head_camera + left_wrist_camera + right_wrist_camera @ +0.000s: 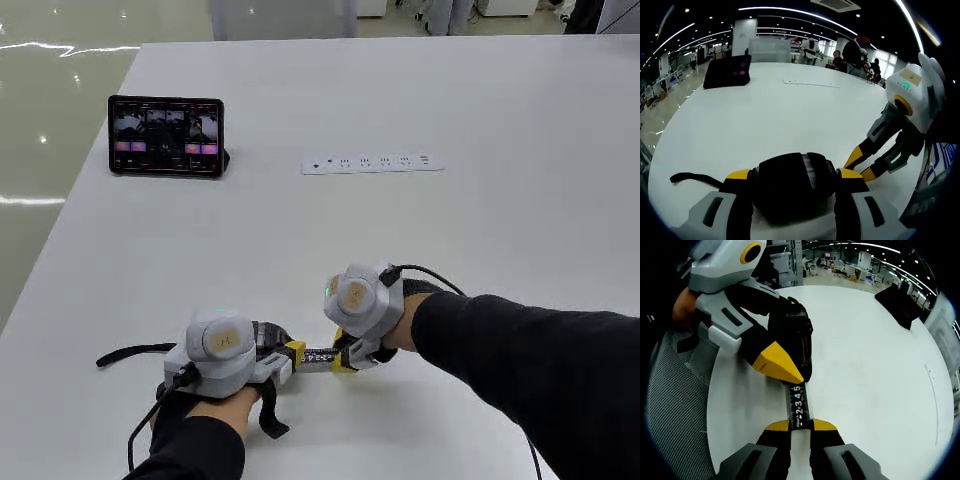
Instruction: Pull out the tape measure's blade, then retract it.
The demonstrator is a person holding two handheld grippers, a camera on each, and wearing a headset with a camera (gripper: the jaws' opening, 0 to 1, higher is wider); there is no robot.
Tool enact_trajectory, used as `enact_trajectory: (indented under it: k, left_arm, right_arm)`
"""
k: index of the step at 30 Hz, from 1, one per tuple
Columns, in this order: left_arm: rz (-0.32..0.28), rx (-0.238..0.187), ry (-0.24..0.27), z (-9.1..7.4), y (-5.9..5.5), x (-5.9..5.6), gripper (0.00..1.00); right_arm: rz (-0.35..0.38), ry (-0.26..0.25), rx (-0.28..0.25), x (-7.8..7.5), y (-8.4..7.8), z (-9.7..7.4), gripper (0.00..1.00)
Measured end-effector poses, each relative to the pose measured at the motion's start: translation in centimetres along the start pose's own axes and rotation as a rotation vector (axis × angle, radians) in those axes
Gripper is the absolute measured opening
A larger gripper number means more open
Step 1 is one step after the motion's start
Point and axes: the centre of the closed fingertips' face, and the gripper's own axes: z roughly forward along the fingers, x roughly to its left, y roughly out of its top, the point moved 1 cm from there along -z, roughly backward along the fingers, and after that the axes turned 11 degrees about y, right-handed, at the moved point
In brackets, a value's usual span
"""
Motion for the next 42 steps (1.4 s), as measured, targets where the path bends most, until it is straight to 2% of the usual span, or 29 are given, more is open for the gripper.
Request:
enact_trajectory:
  k: [42]
  left_arm:
    - [-0.015, 0.008, -0.004, 0.0, 0.0, 0.1, 0.62]
  right_arm:
    - [-0.018, 0.018, -0.066, -0.1, 2.9, 1.4, 0.1]
